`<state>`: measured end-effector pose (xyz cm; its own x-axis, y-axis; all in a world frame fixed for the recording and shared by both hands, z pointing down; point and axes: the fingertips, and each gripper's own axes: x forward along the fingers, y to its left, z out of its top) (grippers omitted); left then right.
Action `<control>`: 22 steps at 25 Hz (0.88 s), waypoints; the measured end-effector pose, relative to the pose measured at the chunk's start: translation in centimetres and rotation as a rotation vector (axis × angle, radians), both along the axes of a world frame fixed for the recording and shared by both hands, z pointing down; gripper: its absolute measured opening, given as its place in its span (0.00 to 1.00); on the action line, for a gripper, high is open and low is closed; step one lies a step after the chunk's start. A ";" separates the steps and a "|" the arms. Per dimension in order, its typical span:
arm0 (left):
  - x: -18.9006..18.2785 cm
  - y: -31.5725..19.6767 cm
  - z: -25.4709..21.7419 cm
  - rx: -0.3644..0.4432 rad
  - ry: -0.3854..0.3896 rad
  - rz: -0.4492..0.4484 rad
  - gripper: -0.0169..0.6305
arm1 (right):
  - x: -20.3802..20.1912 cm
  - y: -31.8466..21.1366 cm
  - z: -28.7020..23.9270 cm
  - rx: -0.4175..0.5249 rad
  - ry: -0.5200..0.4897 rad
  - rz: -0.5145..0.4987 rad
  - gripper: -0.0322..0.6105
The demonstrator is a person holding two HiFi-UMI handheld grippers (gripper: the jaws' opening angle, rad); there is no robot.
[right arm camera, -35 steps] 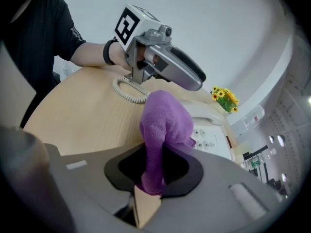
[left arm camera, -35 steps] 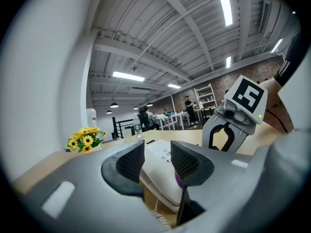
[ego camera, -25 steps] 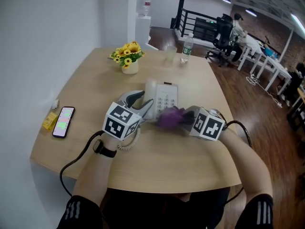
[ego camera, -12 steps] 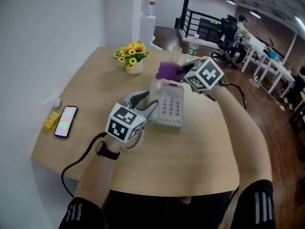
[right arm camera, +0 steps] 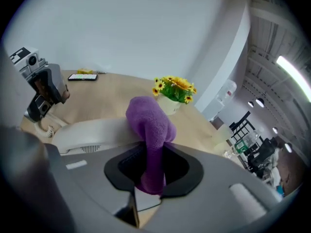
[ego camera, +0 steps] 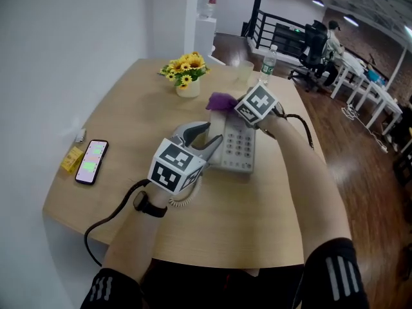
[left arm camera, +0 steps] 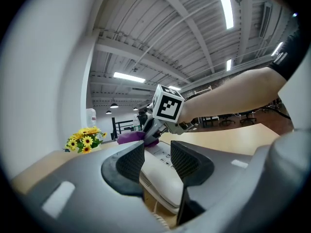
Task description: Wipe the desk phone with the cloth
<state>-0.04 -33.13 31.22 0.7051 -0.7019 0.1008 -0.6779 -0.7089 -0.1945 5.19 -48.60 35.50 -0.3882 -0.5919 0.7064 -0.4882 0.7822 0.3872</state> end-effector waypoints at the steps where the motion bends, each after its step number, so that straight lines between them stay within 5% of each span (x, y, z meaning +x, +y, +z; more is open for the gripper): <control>1: 0.1 0.0 0.0 0.001 -0.001 0.002 0.28 | 0.3 0.1 0.5 -0.016 0.002 0.002 0.17; 15: 0.4 0.1 0.2 0.009 -0.018 0.008 0.28 | 8.9 1.3 0.9 -0.047 0.099 0.112 0.17; 22: 0.4 0.2 0.3 0.009 -0.022 0.011 0.28 | 8.2 1.9 -0.3 -0.017 -0.028 0.150 0.17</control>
